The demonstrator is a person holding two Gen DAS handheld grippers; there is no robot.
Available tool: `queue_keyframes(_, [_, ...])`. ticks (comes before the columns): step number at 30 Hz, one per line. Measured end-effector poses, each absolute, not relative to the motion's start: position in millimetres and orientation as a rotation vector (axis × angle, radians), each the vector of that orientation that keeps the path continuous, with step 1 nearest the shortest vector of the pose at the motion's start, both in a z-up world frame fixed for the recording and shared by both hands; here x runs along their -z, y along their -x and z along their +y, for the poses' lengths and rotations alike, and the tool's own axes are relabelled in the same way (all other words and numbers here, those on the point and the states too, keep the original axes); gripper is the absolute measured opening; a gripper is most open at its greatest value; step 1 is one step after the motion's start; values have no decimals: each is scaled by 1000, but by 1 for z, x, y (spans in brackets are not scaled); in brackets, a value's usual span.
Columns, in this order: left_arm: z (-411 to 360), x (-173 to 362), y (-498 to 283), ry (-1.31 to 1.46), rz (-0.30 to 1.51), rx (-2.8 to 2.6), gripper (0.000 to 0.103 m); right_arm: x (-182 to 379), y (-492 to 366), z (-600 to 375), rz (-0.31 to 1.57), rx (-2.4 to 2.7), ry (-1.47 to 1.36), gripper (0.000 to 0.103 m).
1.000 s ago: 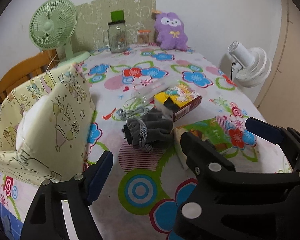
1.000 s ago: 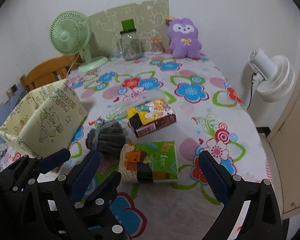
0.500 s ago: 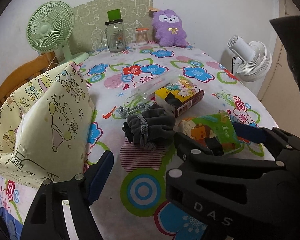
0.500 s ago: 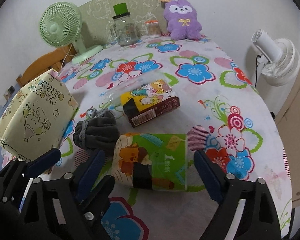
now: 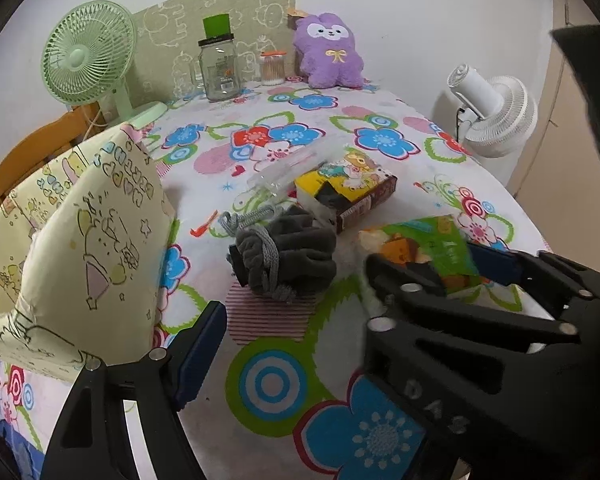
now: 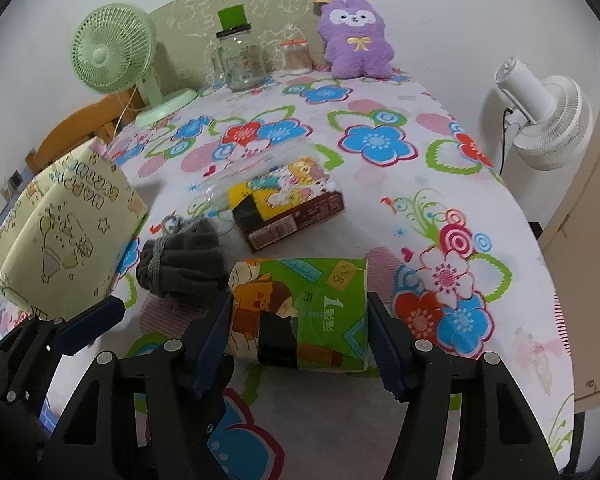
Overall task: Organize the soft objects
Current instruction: 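Grasp the green tissue pack with the right tool while the left tool grasps the gray glove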
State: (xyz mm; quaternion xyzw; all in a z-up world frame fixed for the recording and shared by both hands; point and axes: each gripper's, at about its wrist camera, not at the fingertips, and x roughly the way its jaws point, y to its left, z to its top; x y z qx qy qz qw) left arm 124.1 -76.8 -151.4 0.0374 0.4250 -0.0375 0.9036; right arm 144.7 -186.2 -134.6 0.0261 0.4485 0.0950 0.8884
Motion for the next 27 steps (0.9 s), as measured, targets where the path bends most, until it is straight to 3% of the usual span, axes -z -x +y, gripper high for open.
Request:
queue_keyframes(15, [-71,164,-166,-57,893,10,84,132,-164,-204,916,-137,-77,66])
queue_keyframes(21, [-70,167,-175,-24,918,56,64,132,-169,-200,918,-133,-72,66])
queue_keyframes(27, [-68,161,-169,-10,918,76,60,127,-166,-197,912,-137,-69,66])
